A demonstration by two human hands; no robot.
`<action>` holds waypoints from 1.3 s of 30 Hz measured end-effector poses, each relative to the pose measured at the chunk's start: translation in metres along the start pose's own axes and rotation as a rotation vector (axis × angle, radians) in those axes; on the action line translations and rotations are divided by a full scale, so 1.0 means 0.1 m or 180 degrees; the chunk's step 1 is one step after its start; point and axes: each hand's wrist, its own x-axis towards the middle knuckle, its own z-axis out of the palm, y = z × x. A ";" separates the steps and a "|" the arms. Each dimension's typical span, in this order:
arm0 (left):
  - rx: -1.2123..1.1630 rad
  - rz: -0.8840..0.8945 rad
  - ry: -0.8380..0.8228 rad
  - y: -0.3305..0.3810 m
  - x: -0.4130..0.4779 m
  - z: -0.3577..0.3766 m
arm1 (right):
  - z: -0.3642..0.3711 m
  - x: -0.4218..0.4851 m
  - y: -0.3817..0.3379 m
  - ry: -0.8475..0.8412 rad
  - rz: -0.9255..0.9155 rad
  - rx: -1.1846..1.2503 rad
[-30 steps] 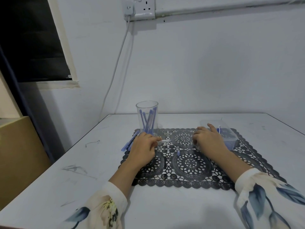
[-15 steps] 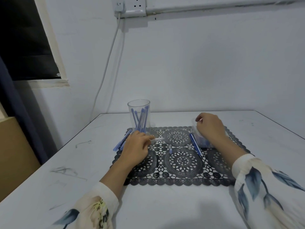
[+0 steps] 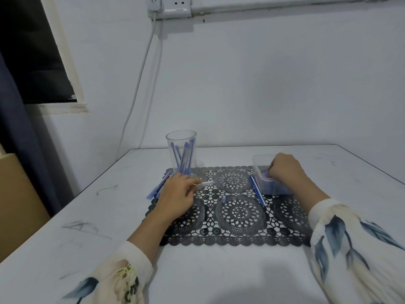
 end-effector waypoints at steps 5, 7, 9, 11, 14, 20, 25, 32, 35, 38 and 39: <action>-0.0004 -0.0036 -0.0043 0.00 -0.01 0.01 | 0.03 0.01 0.01 -0.0028 0.0037 0.0073; -0.0011 -0.0041 -0.0032 0.00 -0.01 0.01 | 0.03 0.02 0.01 -0.0036 0.0046 0.0088; -0.0010 -0.0044 -0.0036 0.01 -0.01 0.01 | 0.03 0.03 0.01 -0.0042 0.0055 0.0090; -0.0029 -0.0058 -0.0048 0.01 -0.01 0.01 | 0.04 0.02 0.01 -0.0031 0.0072 0.0115; -0.0060 -0.0070 -0.0052 0.01 -0.01 0.00 | 0.05 0.02 0.01 -0.0037 0.0091 0.0102; -0.0099 -0.0066 -0.0053 0.01 -0.02 0.00 | 0.04 0.01 -0.01 -0.0076 0.0106 0.0062; -0.0091 -0.0092 -0.0061 0.01 -0.02 0.00 | 0.03 0.01 -0.02 -0.0126 0.0093 0.0036; -0.0092 -0.0067 -0.0043 0.01 -0.01 0.00 | 0.03 0.01 -0.01 -0.0077 0.0068 0.0079; -0.0087 -0.0080 -0.0038 0.00 -0.01 0.01 | 0.04 0.01 -0.01 -0.0017 0.0051 0.0215; -0.0058 -0.0075 -0.0049 0.00 0.00 0.01 | 0.04 0.01 -0.01 0.0058 0.0029 0.0305; -0.0055 -0.0075 -0.0052 0.00 0.00 0.01 | 0.04 0.00 0.00 0.0072 0.0028 0.0327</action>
